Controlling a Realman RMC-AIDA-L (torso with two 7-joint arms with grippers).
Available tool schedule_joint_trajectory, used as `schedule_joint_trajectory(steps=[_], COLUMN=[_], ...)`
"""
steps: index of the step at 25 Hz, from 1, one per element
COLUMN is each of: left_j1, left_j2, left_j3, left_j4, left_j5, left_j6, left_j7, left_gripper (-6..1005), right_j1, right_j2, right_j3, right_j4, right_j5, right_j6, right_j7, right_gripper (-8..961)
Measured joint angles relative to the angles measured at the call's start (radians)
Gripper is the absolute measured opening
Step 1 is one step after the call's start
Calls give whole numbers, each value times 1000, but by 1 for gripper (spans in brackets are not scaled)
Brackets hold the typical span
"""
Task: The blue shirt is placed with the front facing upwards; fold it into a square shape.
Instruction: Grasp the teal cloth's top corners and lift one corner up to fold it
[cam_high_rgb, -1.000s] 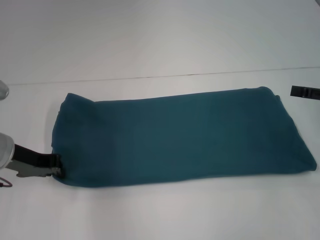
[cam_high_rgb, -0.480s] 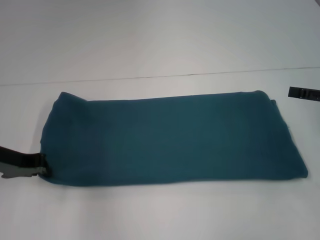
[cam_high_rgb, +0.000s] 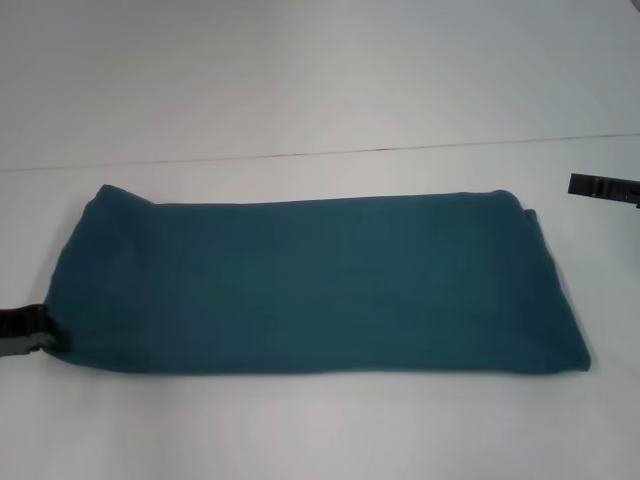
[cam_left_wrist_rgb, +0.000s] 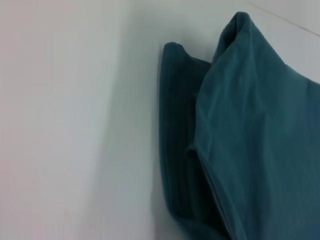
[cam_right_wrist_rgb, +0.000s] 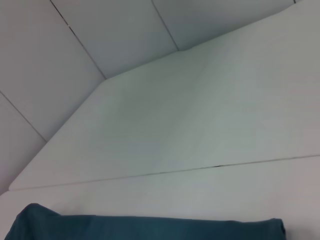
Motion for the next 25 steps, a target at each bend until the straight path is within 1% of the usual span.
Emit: schedule_joint_trajectory(steps=[5, 15, 17, 20, 22, 25], left_j1=[5, 7, 8, 9, 6, -7], left_j2=[1, -1, -1, -3, -9, -27], left_j3=[-21, -27, -28, -26, -15, 29], left_j4=[-4, -20, -27, -36, -41, -47], left_j5=[-8, -90, -128, -231, -298, -420], left_j6=[3, 14, 23, 56, 77, 93], left_j7=[25, 71, 83, 111, 129, 152], left_gripper=[15, 14, 14, 14, 14, 15], right_j1=[2, 3, 4, 4, 5, 5], right_j2=[11, 30, 35, 40, 42, 44], right_j3=[-4, -7, -7, -7, -7, -7], right_j4=[0, 1, 1, 2, 2, 2], right_j5=[0, 0, 0, 0, 0, 0], right_j6=[7, 25, 26, 26, 28, 32], right_j7=[-2, -6, -10, -13, -14, -16], right_gripper=[902, 900, 899, 899, 898, 898])
